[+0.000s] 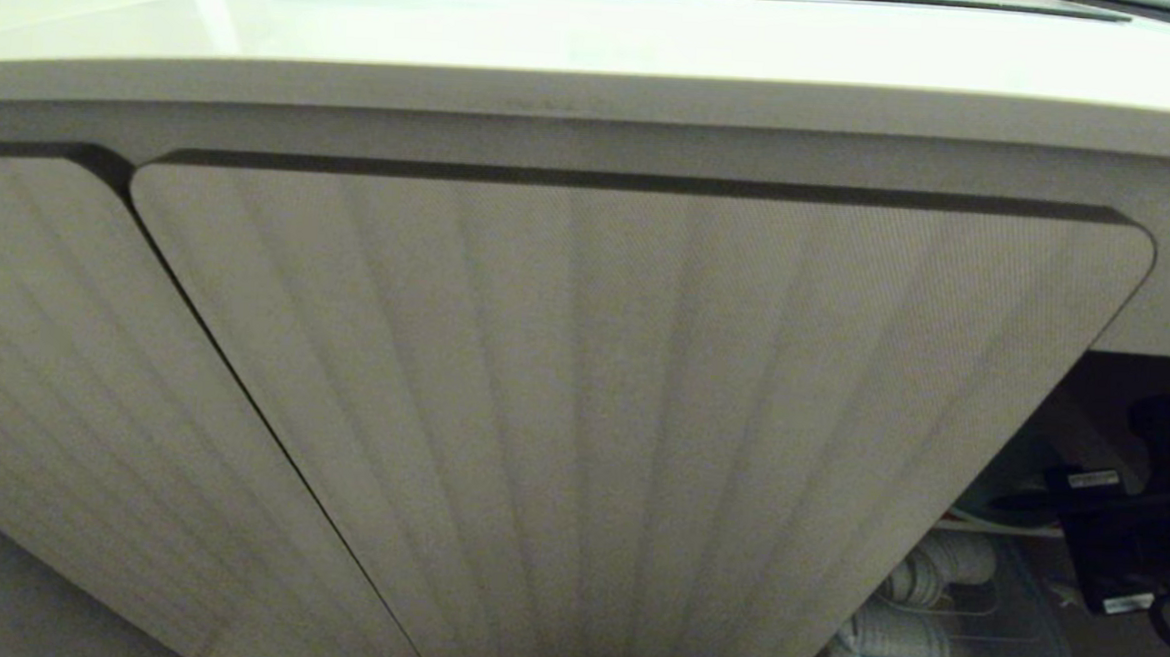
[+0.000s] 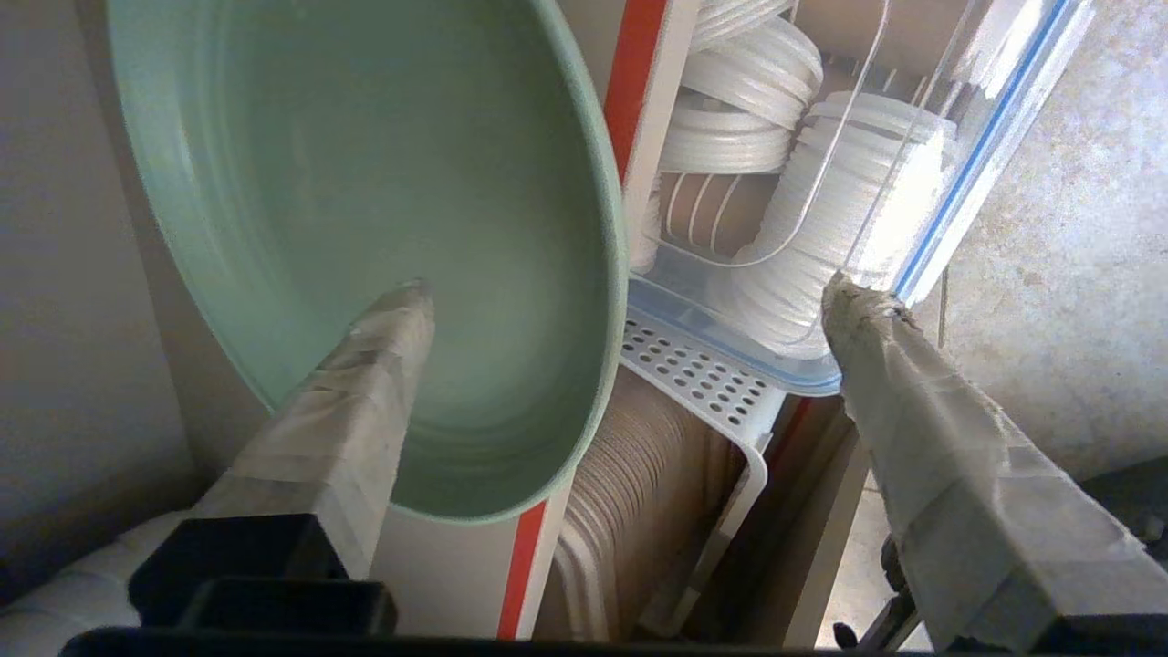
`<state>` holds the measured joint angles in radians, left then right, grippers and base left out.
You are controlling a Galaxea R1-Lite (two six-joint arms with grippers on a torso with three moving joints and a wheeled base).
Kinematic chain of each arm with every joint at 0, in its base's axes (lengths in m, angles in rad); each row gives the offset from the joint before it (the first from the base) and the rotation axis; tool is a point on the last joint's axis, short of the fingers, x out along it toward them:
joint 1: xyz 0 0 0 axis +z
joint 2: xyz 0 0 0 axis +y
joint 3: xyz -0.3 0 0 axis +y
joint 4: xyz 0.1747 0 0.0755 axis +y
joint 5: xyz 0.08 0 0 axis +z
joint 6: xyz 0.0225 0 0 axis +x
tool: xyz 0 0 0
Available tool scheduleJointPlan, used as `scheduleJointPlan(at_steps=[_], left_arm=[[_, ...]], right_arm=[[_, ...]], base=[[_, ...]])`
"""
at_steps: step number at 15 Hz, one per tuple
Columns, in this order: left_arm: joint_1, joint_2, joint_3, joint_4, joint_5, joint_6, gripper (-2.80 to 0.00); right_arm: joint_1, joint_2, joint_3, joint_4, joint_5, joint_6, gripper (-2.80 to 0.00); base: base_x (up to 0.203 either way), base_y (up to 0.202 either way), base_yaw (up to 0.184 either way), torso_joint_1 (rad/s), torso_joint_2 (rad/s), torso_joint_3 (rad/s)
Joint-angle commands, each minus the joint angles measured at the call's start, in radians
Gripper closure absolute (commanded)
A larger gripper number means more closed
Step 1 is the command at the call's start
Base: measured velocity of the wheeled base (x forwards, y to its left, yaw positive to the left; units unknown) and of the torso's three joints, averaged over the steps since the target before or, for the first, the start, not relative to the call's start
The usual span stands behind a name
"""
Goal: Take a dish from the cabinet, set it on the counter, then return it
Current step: Put it back into the cabinet
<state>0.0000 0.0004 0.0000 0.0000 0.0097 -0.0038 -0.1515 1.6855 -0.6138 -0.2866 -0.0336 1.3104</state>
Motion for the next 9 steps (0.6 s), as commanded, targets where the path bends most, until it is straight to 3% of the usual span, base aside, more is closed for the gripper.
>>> scheduleJointPlan(at_steps=[1,9], left_arm=[[0.000,0.000,0.000,0.000,0.001,-0.001,0.00],[0.000,0.000,0.000,0.000,0.001,-0.001,0.00]], right_arm=[[0.001,-0.010,0.003,-0.002,0.001,0.007,-2.80],[0.036,-0.064,0.055,-0.041,-0.002,-0.050,-2.80]], base=[[0.000,0.000,0.000,0.000,0.00,0.000],[0.000,0.000,0.000,0.000,0.00,0.000]])
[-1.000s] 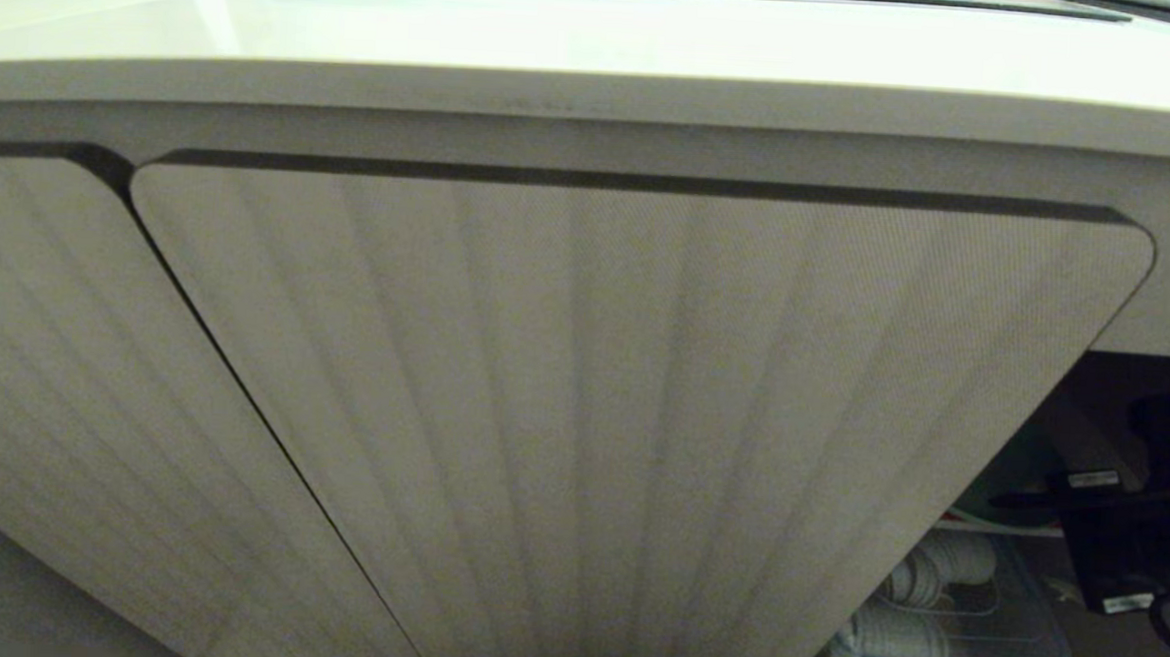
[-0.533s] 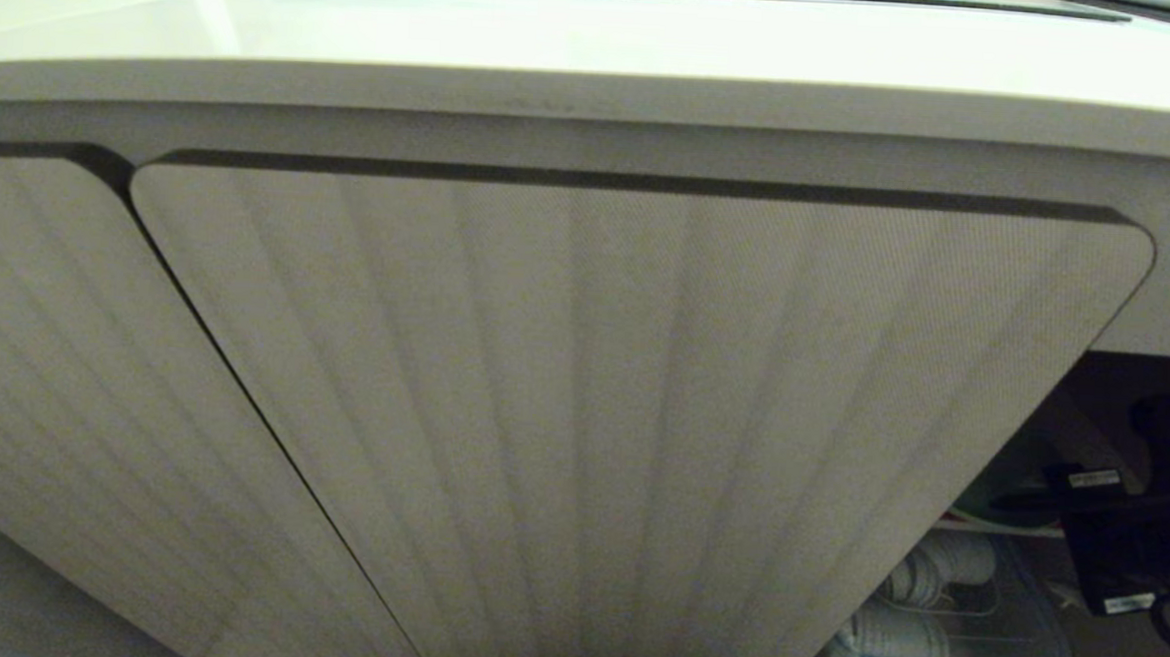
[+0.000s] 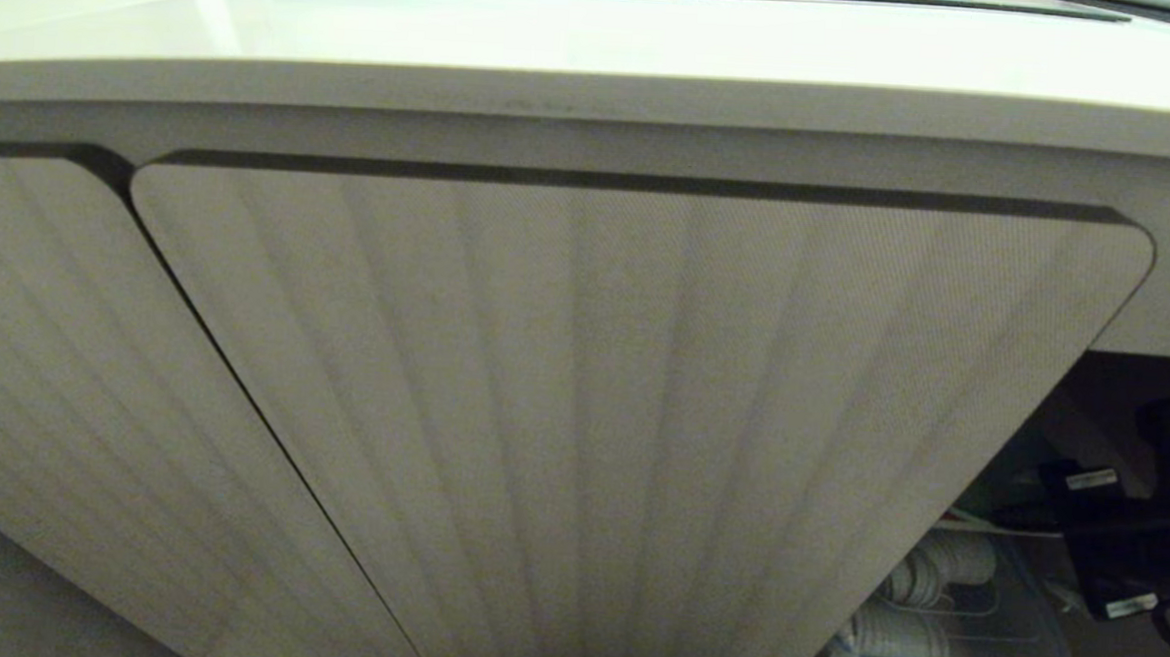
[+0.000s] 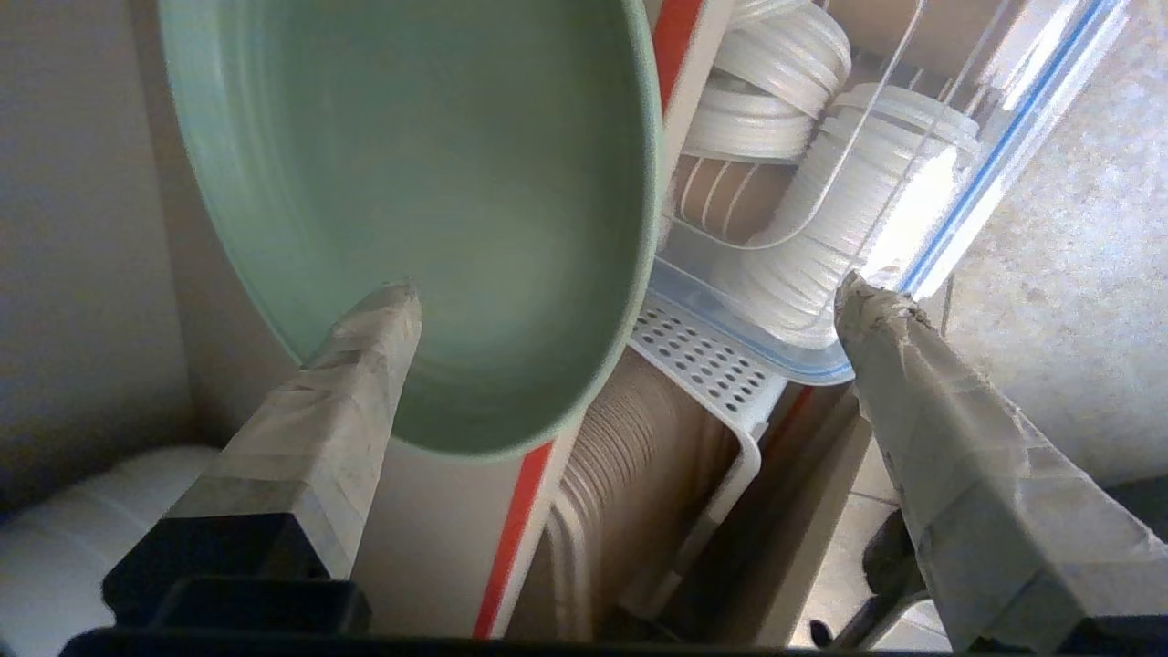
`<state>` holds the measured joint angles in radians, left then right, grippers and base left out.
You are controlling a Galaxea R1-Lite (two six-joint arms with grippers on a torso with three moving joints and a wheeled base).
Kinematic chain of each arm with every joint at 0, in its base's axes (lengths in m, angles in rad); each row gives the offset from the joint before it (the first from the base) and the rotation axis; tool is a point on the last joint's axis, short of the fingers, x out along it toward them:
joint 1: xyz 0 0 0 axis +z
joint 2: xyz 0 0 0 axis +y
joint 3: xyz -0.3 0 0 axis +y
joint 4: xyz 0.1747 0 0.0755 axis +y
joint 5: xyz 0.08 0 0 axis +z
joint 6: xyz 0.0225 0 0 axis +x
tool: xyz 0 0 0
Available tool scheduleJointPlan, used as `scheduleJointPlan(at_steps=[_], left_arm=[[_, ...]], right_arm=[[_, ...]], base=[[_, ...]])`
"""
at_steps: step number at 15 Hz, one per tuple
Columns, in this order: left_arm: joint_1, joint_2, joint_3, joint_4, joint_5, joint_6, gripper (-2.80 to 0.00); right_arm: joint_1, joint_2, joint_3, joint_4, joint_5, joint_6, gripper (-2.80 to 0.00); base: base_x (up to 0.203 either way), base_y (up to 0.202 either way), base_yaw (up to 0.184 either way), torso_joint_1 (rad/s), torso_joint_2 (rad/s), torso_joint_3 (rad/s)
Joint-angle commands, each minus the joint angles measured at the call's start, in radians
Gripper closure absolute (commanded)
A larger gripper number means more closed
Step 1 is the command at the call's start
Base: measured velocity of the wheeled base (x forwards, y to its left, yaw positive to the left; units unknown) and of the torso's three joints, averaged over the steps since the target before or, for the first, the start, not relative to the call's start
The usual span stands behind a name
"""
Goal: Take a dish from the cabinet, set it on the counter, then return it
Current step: Put it back into the cabinet
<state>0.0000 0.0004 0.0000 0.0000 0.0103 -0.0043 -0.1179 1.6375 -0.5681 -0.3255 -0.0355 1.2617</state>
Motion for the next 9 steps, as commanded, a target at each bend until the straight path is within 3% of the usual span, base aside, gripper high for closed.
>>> scheduleJointPlan(at_steps=[1,9], left_arm=[[0.000,0.000,0.000,0.000,0.000,0.000,0.00],[0.000,0.000,0.000,0.000,0.000,0.000,0.00]], right_arm=[[0.003,-0.018,0.020,-0.003,0.001,-0.026,-2.80],[0.004,-0.084,0.084,-0.010,0.006,-0.100,-2.80]], base=[[0.000,0.000,0.000,0.000,0.00,0.000],[0.000,0.000,0.000,0.000,0.00,0.000]])
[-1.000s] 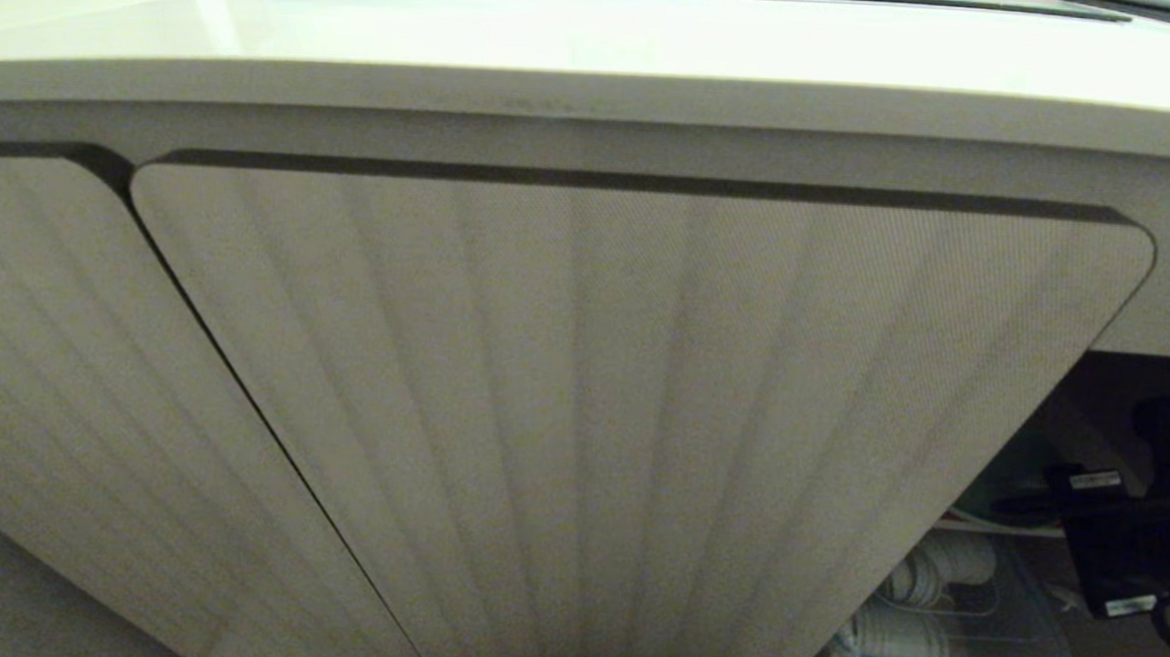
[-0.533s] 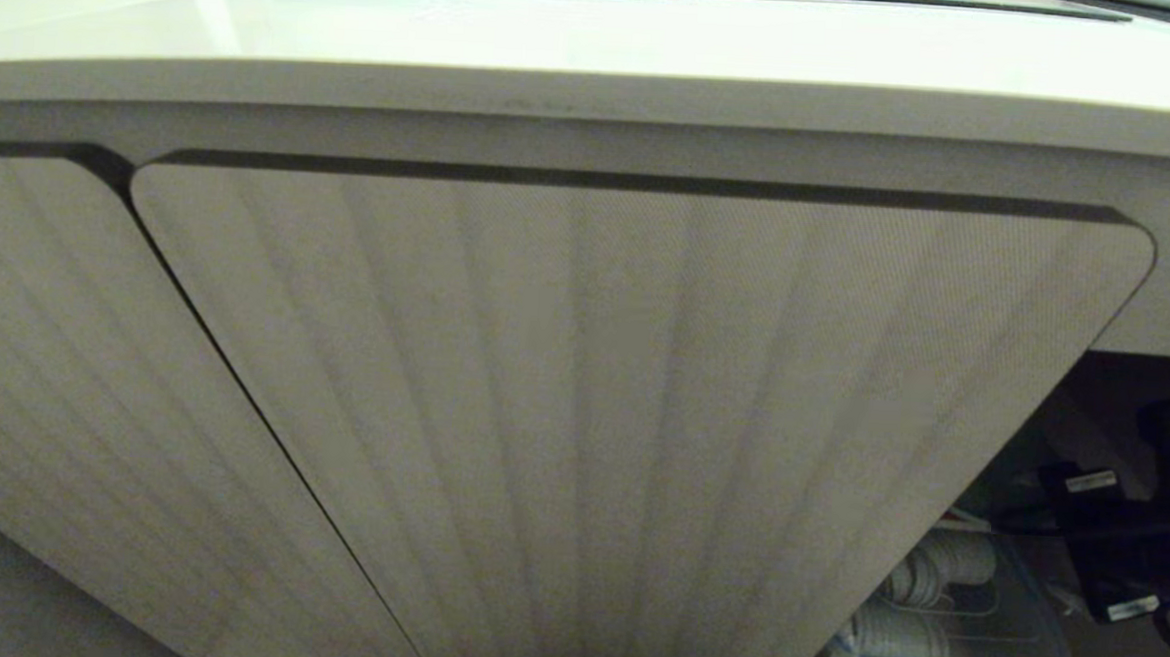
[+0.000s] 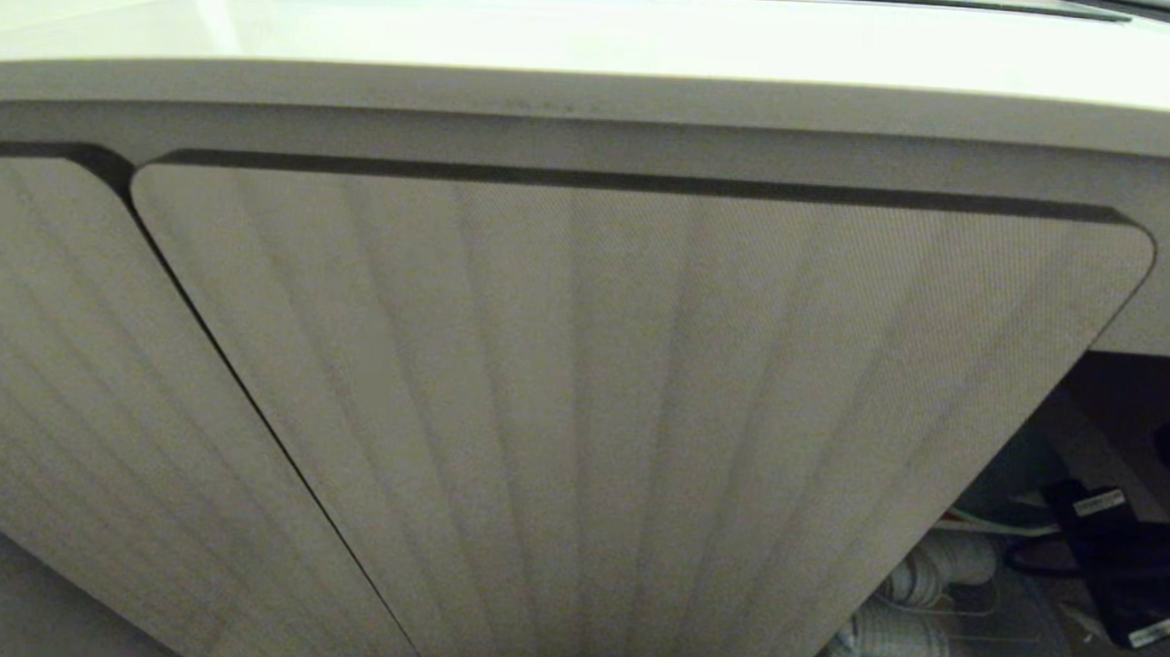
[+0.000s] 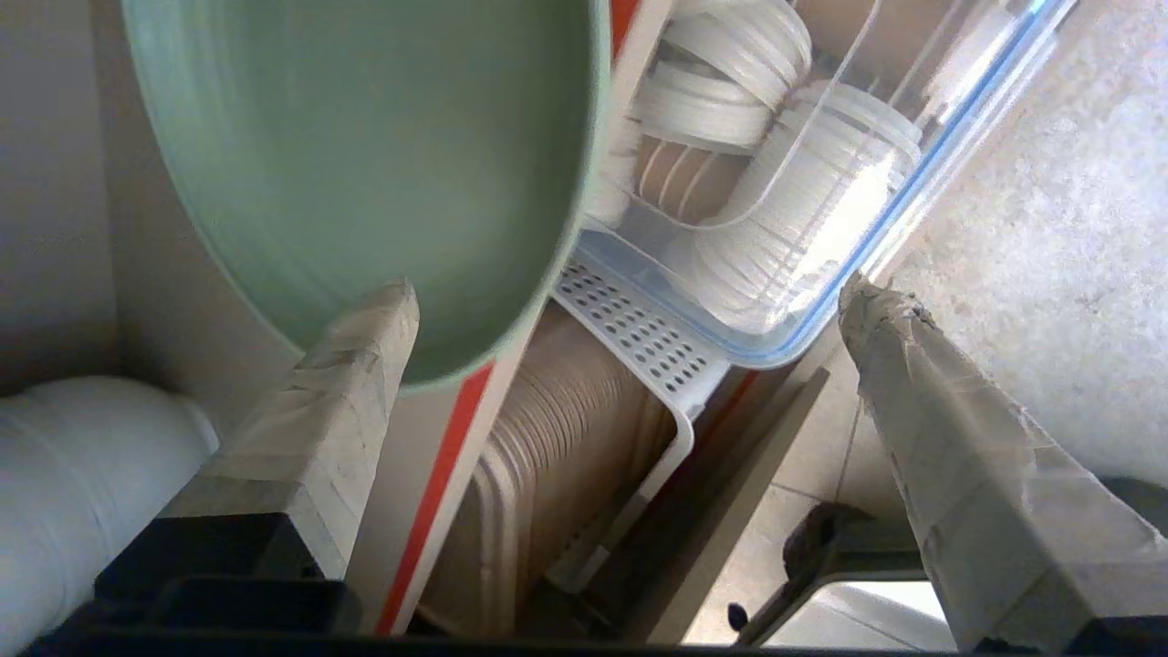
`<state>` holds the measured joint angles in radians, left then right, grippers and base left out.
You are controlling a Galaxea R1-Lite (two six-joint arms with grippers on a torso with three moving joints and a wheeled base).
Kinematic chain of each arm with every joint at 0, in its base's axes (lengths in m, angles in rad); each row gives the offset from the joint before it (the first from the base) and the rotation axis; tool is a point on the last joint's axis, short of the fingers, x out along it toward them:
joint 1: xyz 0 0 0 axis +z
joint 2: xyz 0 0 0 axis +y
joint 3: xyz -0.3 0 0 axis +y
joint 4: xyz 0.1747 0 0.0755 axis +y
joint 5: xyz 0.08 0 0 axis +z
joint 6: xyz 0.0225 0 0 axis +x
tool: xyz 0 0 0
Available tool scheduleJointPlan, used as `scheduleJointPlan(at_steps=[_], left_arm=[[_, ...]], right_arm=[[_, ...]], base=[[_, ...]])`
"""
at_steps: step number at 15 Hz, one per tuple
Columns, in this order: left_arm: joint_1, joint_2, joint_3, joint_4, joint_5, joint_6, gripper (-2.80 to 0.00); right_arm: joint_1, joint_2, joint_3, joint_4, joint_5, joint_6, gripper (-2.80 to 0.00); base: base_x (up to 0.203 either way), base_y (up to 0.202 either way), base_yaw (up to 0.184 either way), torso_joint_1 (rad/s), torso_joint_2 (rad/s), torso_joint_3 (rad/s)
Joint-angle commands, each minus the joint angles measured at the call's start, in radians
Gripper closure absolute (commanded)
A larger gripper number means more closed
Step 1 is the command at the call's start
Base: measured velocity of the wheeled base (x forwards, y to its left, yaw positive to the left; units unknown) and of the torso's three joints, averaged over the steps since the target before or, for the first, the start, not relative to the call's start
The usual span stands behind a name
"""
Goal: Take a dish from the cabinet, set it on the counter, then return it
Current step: Put it back into the cabinet
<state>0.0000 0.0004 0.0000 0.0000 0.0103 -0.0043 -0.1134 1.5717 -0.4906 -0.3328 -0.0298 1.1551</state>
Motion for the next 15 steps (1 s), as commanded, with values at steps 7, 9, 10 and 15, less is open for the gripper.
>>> scheduleJointPlan(at_steps=[7,9,10,15], left_arm=[[0.000,0.000,0.000,0.000,-0.001,0.000,0.00],[0.000,0.000,0.000,0.000,0.000,0.000,0.00],[0.000,0.000,0.000,0.000,0.000,-0.002,0.00],[0.000,0.000,0.000,0.000,0.000,0.000,0.00]], right_arm=[[0.020,-0.091,0.088,-0.004,0.001,-0.046,-2.80],[0.021,-0.120,0.093,-0.002,0.001,-0.054,-2.80],[0.021,-0.138,0.105,-0.002,0.000,-0.060,-2.80],[0.021,-0.244,0.196,0.004,0.004,-0.193,-2.80]], base=[[0.000,0.000,0.000,0.000,0.00,0.000],[0.000,0.000,0.000,0.000,0.00,0.000],[0.000,0.000,0.000,0.000,0.00,0.000],[0.000,0.000,0.000,0.000,0.00,0.000]])
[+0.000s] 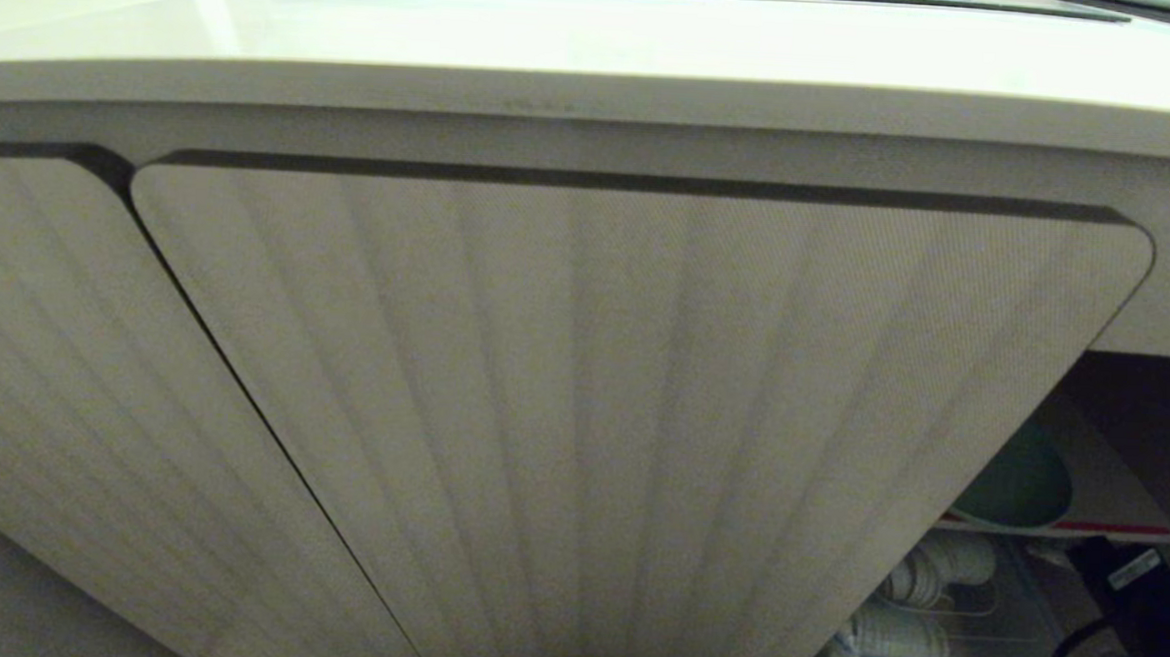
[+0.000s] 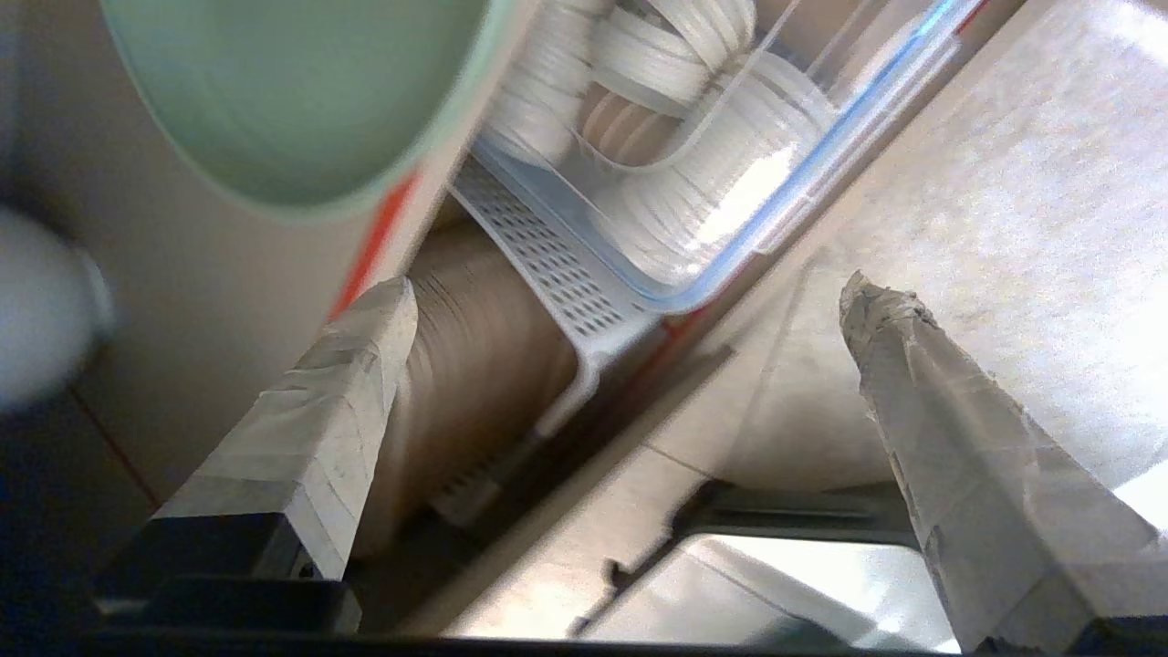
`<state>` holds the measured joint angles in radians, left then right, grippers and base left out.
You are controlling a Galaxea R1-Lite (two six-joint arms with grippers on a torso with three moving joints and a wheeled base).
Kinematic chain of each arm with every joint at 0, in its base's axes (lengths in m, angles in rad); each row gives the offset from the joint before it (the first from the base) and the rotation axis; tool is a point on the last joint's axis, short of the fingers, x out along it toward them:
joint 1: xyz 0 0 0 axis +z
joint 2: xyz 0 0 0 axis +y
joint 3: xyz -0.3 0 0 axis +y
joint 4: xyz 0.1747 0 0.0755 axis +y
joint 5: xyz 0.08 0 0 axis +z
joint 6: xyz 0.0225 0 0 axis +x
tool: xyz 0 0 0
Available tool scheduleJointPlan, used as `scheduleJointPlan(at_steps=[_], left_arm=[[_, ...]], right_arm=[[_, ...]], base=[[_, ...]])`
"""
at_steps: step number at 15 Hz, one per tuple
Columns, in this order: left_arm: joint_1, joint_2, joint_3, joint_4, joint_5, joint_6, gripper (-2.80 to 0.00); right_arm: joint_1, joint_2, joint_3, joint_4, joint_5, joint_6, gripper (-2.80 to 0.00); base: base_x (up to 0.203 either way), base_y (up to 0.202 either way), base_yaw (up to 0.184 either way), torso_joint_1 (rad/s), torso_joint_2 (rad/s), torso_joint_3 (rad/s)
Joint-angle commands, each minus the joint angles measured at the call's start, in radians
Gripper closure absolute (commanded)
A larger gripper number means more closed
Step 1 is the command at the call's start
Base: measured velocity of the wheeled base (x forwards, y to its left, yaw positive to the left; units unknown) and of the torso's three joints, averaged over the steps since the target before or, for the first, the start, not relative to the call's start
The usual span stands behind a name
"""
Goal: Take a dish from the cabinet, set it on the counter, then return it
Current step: Put it back into the cabinet
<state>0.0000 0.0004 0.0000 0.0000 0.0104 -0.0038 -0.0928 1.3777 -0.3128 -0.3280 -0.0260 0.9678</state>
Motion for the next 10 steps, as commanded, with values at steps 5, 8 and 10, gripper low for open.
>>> scheduleJointPlan(at_steps=[5,8,10], left_arm=[[0.000,0.000,0.000,0.000,0.000,-0.001,0.00],[0.000,0.000,0.000,0.000,0.000,-0.001,0.00],[0.000,0.000,0.000,0.000,0.000,-0.001,0.00]], right_arm=[[0.001,-0.232,0.120,0.012,0.020,-0.243,-2.80],[0.001,-0.379,0.154,0.059,0.021,-0.406,-2.80],[0.001,-0.512,0.156,0.133,0.022,-0.516,-2.80]], base=[[0.000,0.000,0.000,0.000,0.00,0.000],[0.000,0.000,0.000,0.000,0.00,0.000],[0.000,0.000,0.000,0.000,0.00,0.000]])
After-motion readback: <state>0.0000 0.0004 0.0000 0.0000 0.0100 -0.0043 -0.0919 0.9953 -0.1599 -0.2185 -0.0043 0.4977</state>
